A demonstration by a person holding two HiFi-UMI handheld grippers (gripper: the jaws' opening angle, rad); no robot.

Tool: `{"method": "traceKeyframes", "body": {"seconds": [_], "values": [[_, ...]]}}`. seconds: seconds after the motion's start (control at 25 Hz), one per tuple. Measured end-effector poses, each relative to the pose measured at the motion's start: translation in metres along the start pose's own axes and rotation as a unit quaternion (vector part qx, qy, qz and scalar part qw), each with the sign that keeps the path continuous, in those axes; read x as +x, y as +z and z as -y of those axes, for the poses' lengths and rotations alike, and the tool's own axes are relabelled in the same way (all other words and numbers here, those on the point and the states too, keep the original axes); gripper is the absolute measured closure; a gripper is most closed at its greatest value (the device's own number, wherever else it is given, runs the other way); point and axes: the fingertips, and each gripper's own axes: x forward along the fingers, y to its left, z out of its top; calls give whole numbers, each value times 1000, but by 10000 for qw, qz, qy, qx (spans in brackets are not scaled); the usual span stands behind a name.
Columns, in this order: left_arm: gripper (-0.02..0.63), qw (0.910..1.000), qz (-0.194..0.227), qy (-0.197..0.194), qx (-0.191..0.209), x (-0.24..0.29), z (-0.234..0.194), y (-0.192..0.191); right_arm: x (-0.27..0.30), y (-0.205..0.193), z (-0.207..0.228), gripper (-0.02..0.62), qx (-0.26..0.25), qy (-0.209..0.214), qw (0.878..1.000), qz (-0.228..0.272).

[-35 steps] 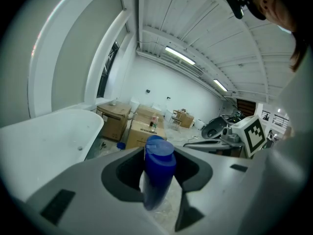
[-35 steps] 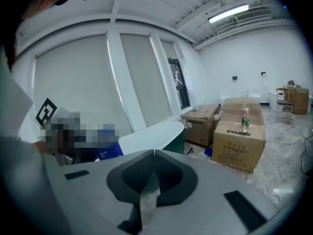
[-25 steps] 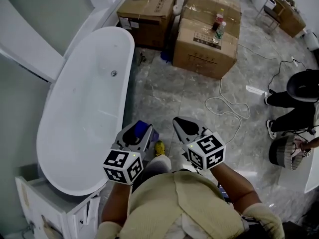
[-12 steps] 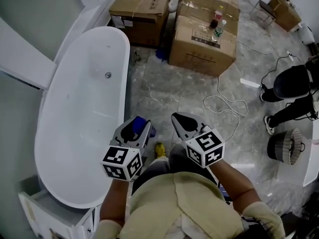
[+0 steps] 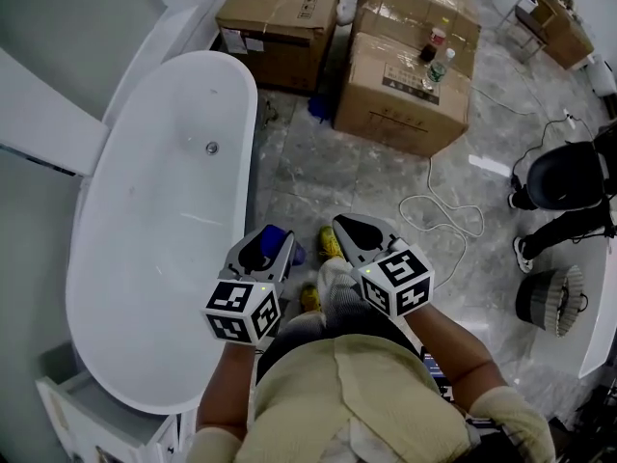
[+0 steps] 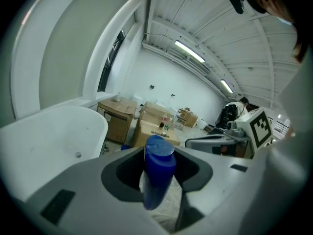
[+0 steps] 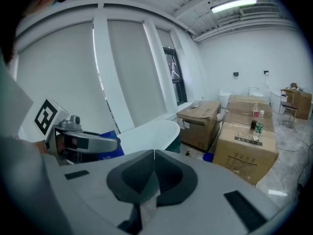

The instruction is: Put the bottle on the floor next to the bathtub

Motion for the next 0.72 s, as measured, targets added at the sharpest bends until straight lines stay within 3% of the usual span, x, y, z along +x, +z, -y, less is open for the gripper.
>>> {"method": "traceKeyframes", "body": {"seconds": [0.24, 0.72], "values": [[403, 9997, 34, 215, -120, 40, -20, 16, 40, 18, 35, 568, 2, 221, 9997, -94], [403, 9984, -400, 312, -240, 145, -59, 34, 116, 25, 114, 568, 55, 471, 9977, -492]]}}
